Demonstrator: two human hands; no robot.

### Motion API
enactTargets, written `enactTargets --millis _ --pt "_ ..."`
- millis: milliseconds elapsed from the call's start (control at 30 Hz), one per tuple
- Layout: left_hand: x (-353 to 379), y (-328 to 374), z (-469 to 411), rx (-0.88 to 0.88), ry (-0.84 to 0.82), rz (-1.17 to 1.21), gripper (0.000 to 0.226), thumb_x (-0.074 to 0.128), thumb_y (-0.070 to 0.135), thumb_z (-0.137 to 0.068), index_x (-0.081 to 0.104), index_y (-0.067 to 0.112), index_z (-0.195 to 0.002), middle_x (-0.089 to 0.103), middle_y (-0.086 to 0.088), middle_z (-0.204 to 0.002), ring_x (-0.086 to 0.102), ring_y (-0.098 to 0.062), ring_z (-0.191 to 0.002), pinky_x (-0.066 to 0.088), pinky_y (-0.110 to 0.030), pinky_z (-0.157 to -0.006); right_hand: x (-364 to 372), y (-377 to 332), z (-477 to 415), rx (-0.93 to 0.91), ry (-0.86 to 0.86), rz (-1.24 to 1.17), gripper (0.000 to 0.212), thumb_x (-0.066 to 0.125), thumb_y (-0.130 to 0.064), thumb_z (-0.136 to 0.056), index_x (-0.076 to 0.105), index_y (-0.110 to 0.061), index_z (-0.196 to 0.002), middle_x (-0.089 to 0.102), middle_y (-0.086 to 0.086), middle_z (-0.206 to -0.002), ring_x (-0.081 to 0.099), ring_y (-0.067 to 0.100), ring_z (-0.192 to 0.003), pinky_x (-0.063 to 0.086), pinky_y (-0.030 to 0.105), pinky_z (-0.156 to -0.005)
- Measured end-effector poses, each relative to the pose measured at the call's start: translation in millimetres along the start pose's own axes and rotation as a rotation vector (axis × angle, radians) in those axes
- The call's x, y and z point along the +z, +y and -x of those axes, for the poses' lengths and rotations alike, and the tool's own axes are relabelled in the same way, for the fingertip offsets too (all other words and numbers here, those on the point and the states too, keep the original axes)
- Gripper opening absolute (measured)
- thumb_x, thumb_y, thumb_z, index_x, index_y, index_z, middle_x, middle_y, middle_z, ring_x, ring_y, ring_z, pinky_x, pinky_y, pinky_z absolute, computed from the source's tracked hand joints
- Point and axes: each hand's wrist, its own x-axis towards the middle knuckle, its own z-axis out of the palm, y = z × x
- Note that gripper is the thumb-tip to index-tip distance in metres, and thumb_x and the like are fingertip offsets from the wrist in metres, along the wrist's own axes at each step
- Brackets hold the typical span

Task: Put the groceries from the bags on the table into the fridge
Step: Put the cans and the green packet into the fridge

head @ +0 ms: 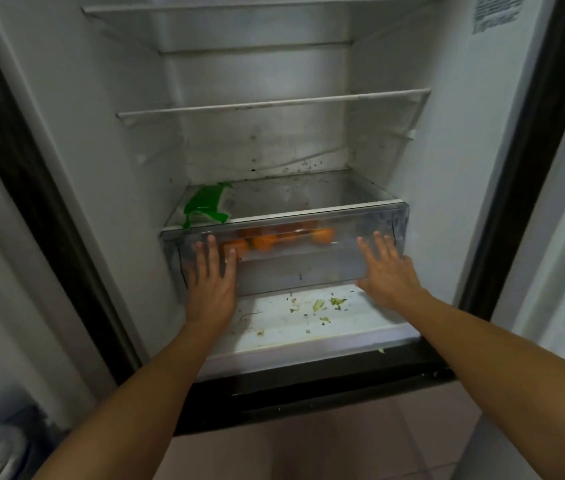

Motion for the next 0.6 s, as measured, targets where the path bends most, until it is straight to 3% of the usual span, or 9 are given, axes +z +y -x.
enactTargets --millis 200,300,400,500,600 --pt "-8.7 3.2 1.0 0.003 -0.037 0.000 0.065 0.055 0.012 -0.090 0.028 0.010 -0.149 -0.002 -0.025 -0.158 0.004 -0.046 -0.145 0.021 -0.062 -0.111 -6.2 -5.3 -1.7 -0.010 -0.035 -0.001 0.089 0.054 -0.050 -0.093 -0.005 -0.024 -0.156 -0.010 0.011 -0.162 -0.005 0.032 -0.149 0.019 0.053 -0.115" --pt "-32.9 6.0 9.8 -0.011 -0.101 -0.015 0.059 0.053 0.012 -0.088 0.035 0.009 -0.144 0.019 -0.025 -0.155 0.017 -0.042 -0.142 0.025 -0.056 -0.110 -23.8 -14.9 5.5 -0.051 0.015 -0.032 0.071 0.054 -0.040 -0.095 0.019 -0.019 -0.153 0.020 0.014 -0.158 0.022 0.033 -0.143 0.030 0.048 -0.110" --pt "-65.1 15.1 35.5 -0.047 -0.110 -0.011 0.033 0.052 0.016 -0.088 0.055 0.005 -0.119 0.051 -0.021 -0.125 0.048 -0.040 -0.116 0.039 -0.047 -0.093 -37.2 -33.3 21.5 -0.182 0.151 -0.053 0.049 0.053 -0.032 -0.094 0.042 -0.016 -0.139 0.051 0.012 -0.134 0.050 0.030 -0.117 0.043 0.040 -0.093" --pt "-94.7 30.3 74.8 -0.102 -0.136 -0.032 0.024 0.048 0.021 -0.093 0.057 0.008 -0.111 0.057 -0.014 -0.115 0.057 -0.035 -0.102 0.043 -0.040 -0.081 -44.8 -54.8 46.7 -0.344 0.186 -0.080 0.038 0.051 -0.031 -0.095 0.052 -0.014 -0.129 0.057 0.010 -0.122 0.056 0.028 -0.105 0.044 0.037 -0.082" --pt "-119.5 41.2 130.3 -0.163 -0.119 -0.062 0.021 0.047 0.022 -0.093 0.059 0.010 -0.107 0.060 -0.012 -0.110 0.059 -0.035 -0.098 0.041 -0.039 -0.071 -46.5 -78.7 81.0 -0.502 0.183 -0.099 0.036 0.047 -0.033 -0.097 0.055 -0.012 -0.124 0.059 0.010 -0.120 0.056 0.029 -0.105 0.045 0.038 -0.081"
